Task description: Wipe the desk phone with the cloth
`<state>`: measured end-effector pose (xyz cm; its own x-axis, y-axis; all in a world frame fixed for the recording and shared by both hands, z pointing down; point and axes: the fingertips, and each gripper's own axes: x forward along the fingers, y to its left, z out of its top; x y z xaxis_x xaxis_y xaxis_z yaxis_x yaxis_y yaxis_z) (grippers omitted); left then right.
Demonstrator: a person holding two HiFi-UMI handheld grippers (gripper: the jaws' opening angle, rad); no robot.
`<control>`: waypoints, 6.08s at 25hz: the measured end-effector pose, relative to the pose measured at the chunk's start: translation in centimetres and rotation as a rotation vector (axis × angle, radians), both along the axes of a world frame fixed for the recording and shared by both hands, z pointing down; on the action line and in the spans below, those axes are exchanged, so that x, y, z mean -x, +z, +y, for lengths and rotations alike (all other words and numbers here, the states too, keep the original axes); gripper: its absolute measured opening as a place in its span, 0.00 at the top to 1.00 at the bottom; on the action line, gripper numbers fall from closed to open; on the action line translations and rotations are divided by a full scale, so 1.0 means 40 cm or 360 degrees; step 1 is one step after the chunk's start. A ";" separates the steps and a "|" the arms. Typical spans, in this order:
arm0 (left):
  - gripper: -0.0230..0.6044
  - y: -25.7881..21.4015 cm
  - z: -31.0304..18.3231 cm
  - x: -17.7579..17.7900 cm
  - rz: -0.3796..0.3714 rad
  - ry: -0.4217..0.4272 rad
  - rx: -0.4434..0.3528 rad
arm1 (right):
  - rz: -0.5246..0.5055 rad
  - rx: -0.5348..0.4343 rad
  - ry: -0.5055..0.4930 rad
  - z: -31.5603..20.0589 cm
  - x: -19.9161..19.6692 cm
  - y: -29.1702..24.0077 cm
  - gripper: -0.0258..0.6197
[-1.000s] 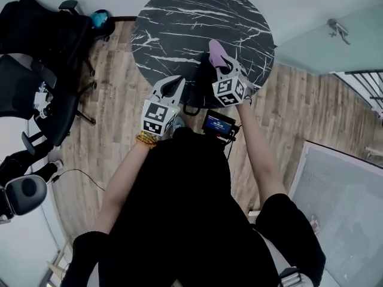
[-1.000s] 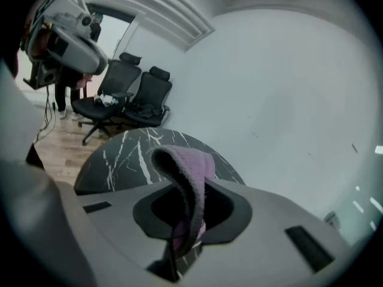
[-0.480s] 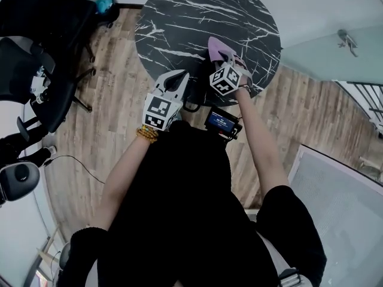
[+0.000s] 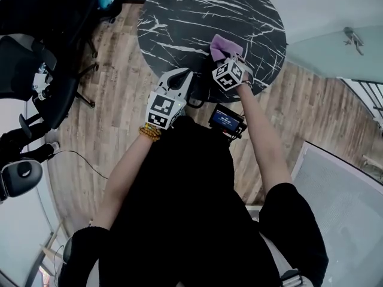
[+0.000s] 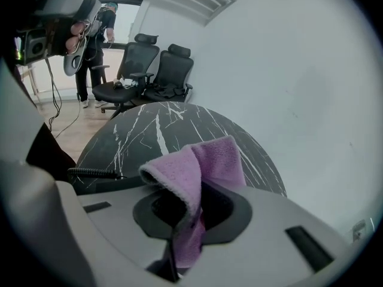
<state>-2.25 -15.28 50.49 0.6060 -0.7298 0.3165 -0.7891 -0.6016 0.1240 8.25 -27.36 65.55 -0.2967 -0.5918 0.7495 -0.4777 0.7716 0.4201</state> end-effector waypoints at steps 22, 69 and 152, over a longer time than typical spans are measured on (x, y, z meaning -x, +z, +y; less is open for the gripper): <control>0.94 -0.002 0.009 -0.012 0.0023 0.0032 -0.0002 | 0.0013 0.0065 0.0090 0.038 0.013 0.033 0.87; 0.94 0.004 0.033 -0.033 0.0032 0.0050 0.0029 | -0.0118 0.0300 0.0049 0.208 0.067 0.111 0.87; 0.94 0.027 0.056 0.003 -0.0029 -0.0030 0.0032 | 0.0099 0.0037 -0.0007 -0.031 -0.042 0.001 0.87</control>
